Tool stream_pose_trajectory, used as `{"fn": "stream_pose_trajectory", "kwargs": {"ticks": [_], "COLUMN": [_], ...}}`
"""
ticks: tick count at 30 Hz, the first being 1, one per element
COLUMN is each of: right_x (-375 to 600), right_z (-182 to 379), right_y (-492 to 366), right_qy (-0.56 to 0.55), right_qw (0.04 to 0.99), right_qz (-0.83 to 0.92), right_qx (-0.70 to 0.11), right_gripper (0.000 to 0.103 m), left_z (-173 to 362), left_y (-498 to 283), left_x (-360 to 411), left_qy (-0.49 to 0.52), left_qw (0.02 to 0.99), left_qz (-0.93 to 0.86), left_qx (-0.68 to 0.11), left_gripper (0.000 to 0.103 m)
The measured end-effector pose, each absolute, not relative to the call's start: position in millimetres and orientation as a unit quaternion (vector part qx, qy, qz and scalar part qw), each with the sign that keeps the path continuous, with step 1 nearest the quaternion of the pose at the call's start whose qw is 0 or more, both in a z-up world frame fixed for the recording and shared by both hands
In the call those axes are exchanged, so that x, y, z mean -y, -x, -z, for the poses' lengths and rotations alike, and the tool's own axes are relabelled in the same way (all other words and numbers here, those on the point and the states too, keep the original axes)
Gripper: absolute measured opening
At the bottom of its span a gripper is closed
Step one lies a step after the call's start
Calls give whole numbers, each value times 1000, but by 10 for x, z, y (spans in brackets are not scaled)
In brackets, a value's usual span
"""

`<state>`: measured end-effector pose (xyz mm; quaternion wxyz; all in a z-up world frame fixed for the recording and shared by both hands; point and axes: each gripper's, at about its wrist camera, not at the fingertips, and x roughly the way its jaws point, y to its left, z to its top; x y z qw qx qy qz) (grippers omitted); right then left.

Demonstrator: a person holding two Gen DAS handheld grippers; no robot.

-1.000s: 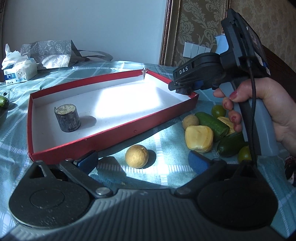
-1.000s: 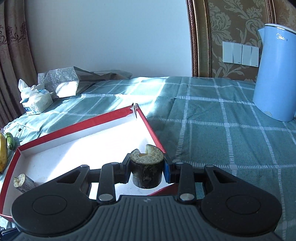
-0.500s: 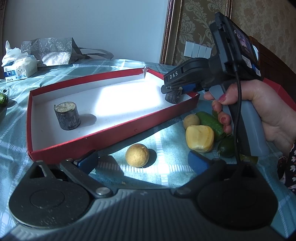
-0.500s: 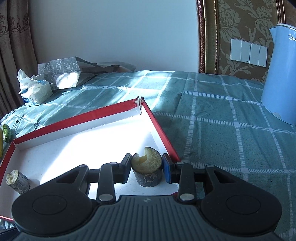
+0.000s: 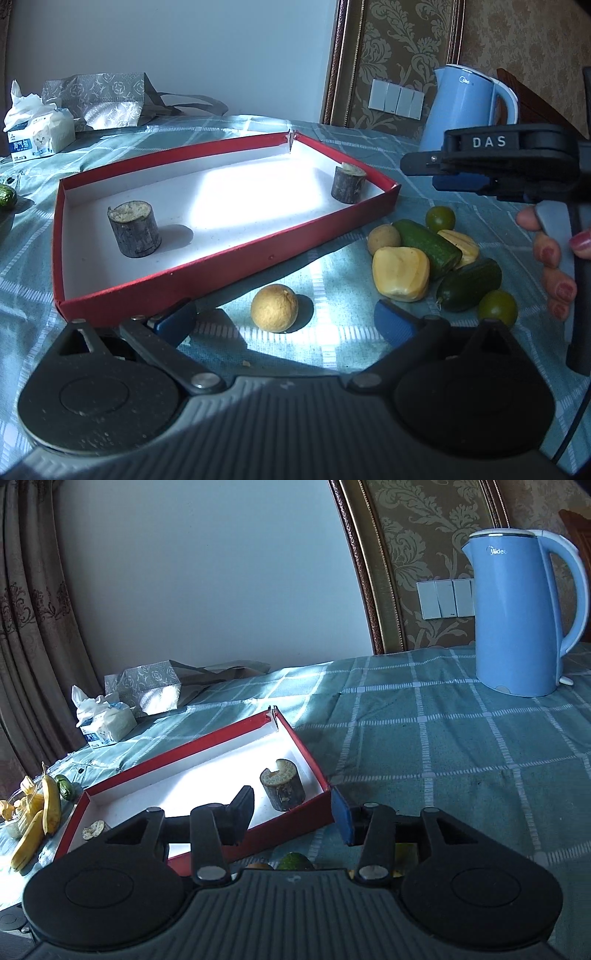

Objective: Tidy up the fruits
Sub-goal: 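Lower the eggplant slice into the tray corner and open the right gripper, then grasp a round brown lemon with the left gripper while the right gripper grasps a green tomato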

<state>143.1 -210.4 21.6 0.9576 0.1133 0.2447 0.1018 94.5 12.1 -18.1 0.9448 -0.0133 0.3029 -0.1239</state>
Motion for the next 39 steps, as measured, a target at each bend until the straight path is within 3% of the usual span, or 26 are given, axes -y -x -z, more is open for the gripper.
{"fn": "stream_pose_trajectory", "kwargs": {"ticks": [4,14,27,37,39], "right_x": [2257,2478,2275,2300,2330], "right_z": [-145,133,192,183,178], "right_y": [-1045,-651,-394,-348,-329], "right_qy": [-114,-159,-113,-124,-133], "right_qw": [963,961,964,964,965], "right_qz": [-73,-36,1,14,10], "right_qx": [-234,-224,-241,-236,-228], "right_gripper": [55,55,55,55,55], "left_z": [187,195,180,182,185], "left_y": [-951,-978,-999,-984,-994], "left_x": [-88,61,-58,40,62], "left_qy": [6,-32,3,-23,-28], "left_qw": [945,947,950,949,949], "left_qz": [121,103,95,98,97], "left_qx": [-305,-304,-299,-300,-299], "left_gripper": [100,89,62,57,50]}}
